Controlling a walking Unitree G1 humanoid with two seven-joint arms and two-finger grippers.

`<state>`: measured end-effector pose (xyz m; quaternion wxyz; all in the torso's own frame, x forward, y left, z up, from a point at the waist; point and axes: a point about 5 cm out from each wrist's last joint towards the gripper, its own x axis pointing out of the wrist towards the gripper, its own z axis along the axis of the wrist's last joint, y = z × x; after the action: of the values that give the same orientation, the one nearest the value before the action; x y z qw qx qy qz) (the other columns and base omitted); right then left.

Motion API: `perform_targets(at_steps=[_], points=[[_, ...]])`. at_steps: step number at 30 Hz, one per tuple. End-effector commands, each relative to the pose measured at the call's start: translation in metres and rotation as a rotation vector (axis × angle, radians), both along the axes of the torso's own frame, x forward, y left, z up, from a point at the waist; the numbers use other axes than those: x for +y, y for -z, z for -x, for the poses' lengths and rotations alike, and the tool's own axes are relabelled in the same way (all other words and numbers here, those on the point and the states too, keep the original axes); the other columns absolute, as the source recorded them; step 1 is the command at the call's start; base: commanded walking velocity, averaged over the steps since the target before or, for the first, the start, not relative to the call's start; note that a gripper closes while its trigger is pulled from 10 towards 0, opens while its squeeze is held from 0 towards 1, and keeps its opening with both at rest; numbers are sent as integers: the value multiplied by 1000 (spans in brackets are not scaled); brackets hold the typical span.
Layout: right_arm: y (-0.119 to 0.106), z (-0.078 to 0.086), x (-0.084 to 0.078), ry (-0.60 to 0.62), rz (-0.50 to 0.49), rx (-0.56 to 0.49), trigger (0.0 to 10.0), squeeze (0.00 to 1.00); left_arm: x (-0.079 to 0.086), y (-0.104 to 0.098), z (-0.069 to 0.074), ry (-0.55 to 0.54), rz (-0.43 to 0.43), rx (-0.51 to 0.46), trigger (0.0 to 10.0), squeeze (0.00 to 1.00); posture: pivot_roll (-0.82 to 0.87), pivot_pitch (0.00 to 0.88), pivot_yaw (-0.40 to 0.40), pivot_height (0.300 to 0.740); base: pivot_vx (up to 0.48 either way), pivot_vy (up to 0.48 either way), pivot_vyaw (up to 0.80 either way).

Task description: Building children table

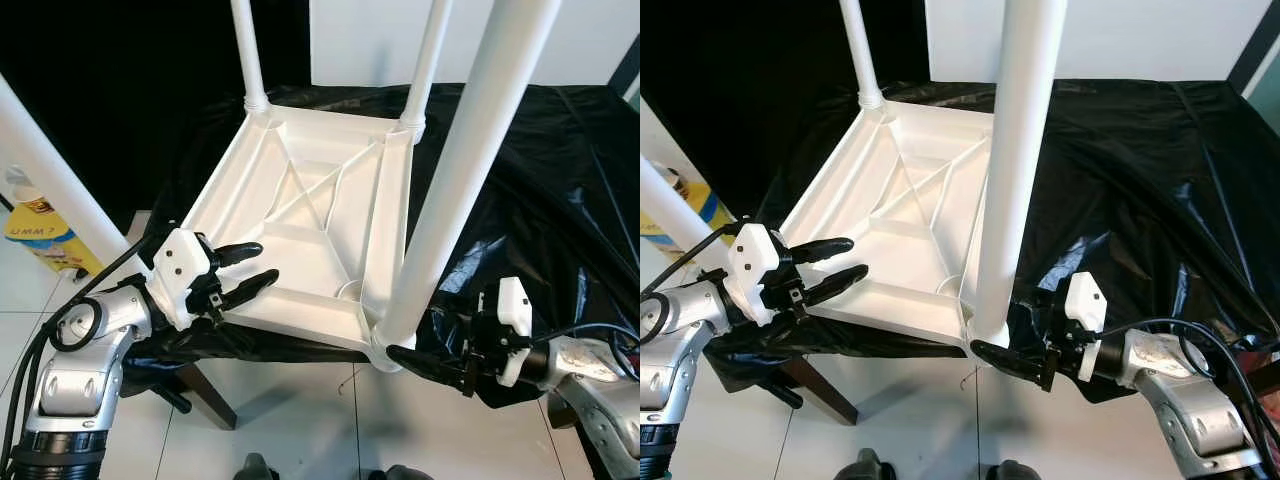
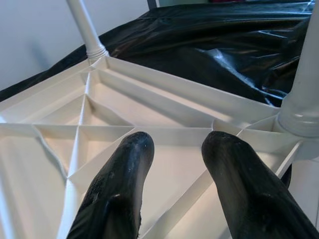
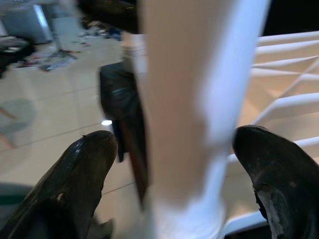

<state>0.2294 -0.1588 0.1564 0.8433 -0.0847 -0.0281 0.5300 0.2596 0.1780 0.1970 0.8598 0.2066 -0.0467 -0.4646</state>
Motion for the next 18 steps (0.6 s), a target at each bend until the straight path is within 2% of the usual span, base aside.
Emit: perform_targets(at_steps=[1,6,8,10,15,18], points=[[5,-6,2,57,13,-14,10000,0,-3,1,-1,-57,9,-9,10000,0,13,71,-10,740,0,0,0],[6,-10,6,123,-69,-13,10000,0,-4,2,-1,-64,17,-5,10000,0,12,73,-11,740,0,0,0],[6,-14,6,196,-198,3,10000,0,-4,2,-1,-66,22,-2,10000,0,11,76,-9,740,0,0,0],[8,-14,8,239,-255,-35,10000,0,-5,2,-1,-68,25,-1,10000,0,11,81,-5,740,0,0,0],[9,-8,16,230,-250,-105,10000,0,-4,1,-2,-70,26,1,10000,0,15,87,9,740,0,0,0],[11,-8,21,244,-269,-110,10000,0,-3,0,-2,-68,24,3,10000,0,15,89,19,740,0,0,0]])
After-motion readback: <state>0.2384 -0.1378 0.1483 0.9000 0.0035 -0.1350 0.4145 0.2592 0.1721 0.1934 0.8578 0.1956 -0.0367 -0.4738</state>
